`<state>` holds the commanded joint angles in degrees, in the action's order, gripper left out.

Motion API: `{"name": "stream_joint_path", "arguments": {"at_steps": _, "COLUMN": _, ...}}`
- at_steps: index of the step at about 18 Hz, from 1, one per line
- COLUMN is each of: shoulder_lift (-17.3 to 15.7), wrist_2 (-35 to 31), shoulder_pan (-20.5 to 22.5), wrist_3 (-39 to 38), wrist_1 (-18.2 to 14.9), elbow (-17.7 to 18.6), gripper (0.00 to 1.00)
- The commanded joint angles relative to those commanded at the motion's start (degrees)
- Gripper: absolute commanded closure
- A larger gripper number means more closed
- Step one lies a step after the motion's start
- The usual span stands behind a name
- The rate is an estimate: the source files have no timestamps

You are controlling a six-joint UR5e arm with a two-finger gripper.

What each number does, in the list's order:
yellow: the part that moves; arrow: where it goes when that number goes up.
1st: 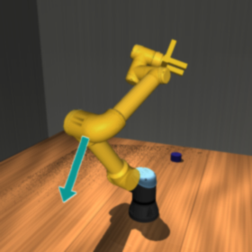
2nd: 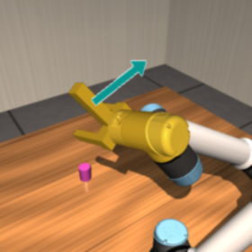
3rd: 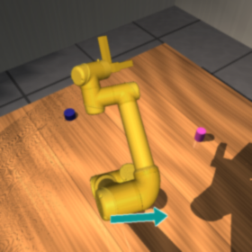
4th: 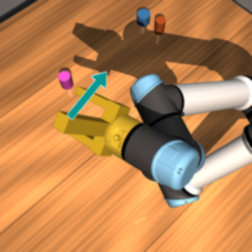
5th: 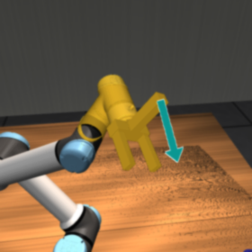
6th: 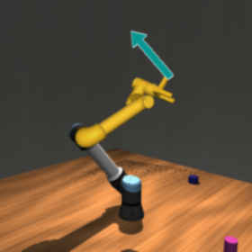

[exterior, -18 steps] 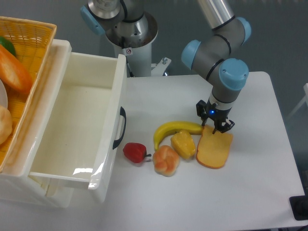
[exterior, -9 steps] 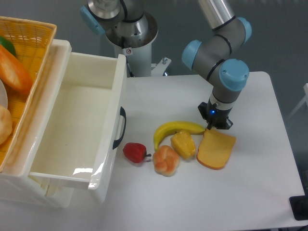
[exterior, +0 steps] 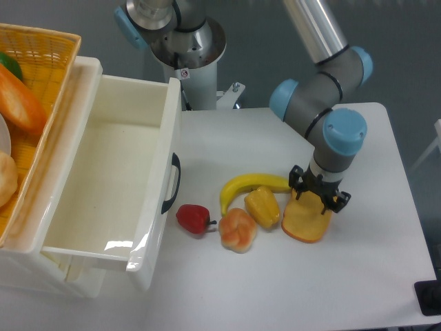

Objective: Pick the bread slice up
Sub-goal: 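Lower the gripper around the bread slice edge and close it, then tilt the gripped bread slice up off the table, then lift the held bread slice up and away from the fruit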

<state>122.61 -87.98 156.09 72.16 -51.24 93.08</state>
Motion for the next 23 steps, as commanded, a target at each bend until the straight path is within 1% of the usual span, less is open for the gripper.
{"name": "stream_joint_path", "arguments": {"at_steps": 8, "shoulder_lift": 1.49, "wrist_2": -1.84, "shoulder_pan": 0.00, "wrist_3": 0.00, "wrist_1": 0.35, "elbow": 0.79, "gripper": 0.02}}
{"name": "stream_joint_path", "arguments": {"at_steps": 9, "shoulder_lift": 1.67, "wrist_2": -1.85, "shoulder_pan": -0.09, "wrist_3": -0.09, "wrist_1": 0.35, "elbow": 0.88, "gripper": 0.02}}
{"name": "stream_joint_path", "arguments": {"at_steps": 10, "shoulder_lift": 1.76, "wrist_2": -1.93, "shoulder_pan": 0.00, "wrist_3": -0.09, "wrist_1": 0.35, "elbow": 0.88, "gripper": 0.06}}
{"name": "stream_joint_path", "arguments": {"at_steps": 11, "shoulder_lift": 1.76, "wrist_2": -2.11, "shoulder_pan": -0.09, "wrist_3": -0.09, "wrist_1": 0.27, "elbow": 1.14, "gripper": 0.18}}
{"name": "stream_joint_path", "arguments": {"at_steps": 12, "shoulder_lift": 1.67, "wrist_2": -2.11, "shoulder_pan": -0.09, "wrist_3": 0.00, "wrist_1": 0.26, "elbow": 1.58, "gripper": 0.43}}
{"name": "stream_joint_path", "arguments": {"at_steps": 14, "shoulder_lift": 1.67, "wrist_2": -1.94, "shoulder_pan": 0.00, "wrist_3": 0.17, "wrist_1": 0.26, "elbow": 1.67, "gripper": 0.79}}
{"name": "stream_joint_path", "arguments": {"at_steps": 15, "shoulder_lift": 1.67, "wrist_2": -1.93, "shoulder_pan": 0.00, "wrist_3": 0.18, "wrist_1": 0.18, "elbow": 1.58, "gripper": 0.92}}
{"name": "stream_joint_path", "arguments": {"at_steps": 16, "shoulder_lift": 1.50, "wrist_2": -1.93, "shoulder_pan": 0.09, "wrist_3": 0.18, "wrist_1": 0.18, "elbow": 1.58, "gripper": 1.00}}
{"name": "stream_joint_path", "arguments": {"at_steps": 20, "shoulder_lift": 1.14, "wrist_2": -1.93, "shoulder_pan": 0.35, "wrist_3": 0.00, "wrist_1": 0.09, "elbow": 0.71, "gripper": 1.00}}
{"name": "stream_joint_path", "arguments": {"at_steps": 23, "shoulder_lift": 0.09, "wrist_2": -1.67, "shoulder_pan": 0.61, "wrist_3": 0.00, "wrist_1": 0.00, "elbow": 0.44, "gripper": 1.00}}
